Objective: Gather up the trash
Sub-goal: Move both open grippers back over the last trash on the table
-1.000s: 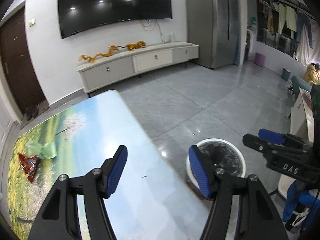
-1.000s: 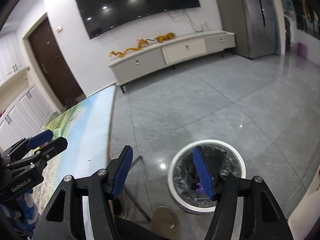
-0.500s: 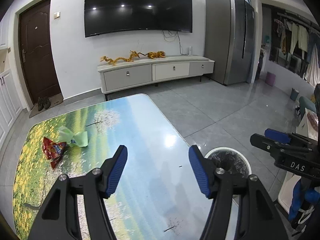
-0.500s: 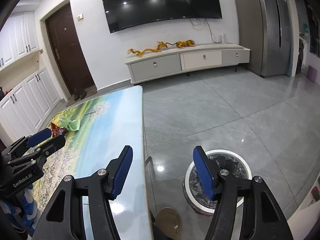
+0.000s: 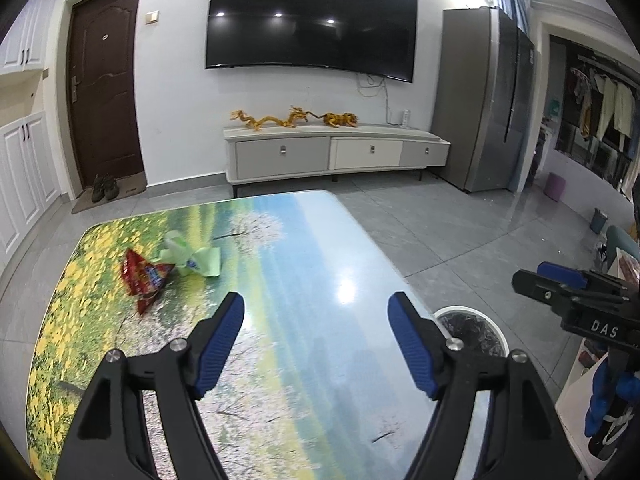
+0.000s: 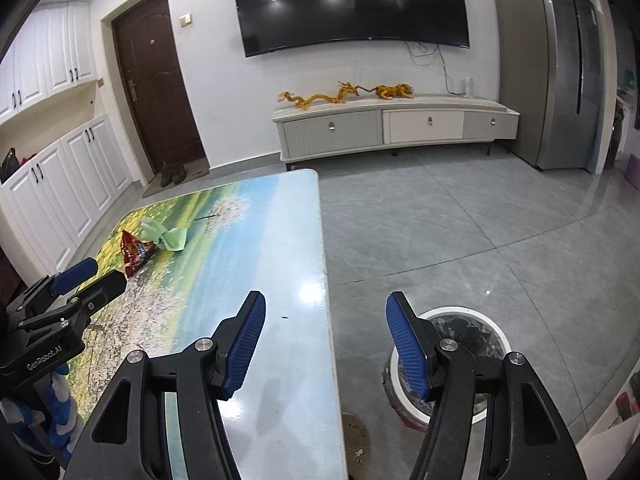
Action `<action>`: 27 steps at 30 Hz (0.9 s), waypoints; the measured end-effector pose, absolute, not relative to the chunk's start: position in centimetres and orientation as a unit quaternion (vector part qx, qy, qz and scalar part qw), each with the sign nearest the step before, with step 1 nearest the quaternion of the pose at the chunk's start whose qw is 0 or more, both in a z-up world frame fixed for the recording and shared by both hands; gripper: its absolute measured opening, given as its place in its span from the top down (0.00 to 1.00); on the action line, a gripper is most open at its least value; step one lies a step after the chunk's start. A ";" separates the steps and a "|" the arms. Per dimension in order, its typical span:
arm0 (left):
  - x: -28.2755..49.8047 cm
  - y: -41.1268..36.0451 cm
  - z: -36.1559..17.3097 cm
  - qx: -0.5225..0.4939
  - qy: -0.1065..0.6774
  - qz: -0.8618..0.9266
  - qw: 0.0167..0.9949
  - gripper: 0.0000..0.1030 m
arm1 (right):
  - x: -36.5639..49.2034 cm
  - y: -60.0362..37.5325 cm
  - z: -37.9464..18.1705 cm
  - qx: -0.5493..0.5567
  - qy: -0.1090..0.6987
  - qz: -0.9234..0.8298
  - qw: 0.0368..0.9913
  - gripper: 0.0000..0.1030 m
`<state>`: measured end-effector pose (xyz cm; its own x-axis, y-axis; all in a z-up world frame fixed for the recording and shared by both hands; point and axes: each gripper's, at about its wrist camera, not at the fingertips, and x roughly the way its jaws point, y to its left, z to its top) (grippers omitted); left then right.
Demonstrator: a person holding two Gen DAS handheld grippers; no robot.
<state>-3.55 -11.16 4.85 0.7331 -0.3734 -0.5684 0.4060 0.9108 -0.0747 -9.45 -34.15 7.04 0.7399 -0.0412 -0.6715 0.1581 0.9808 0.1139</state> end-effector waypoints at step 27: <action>5.3 6.9 -1.2 -0.034 0.358 -0.001 0.933 0.29 | 3.8 -22.0 2.4 0.032 0.415 0.105 0.903 0.40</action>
<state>5.26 6.87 -1.23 0.7438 -0.0263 -0.6679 -0.0225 0.9977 -0.0644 3.82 -21.97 2.37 0.6337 0.2162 -0.7428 -0.1636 0.9759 0.1444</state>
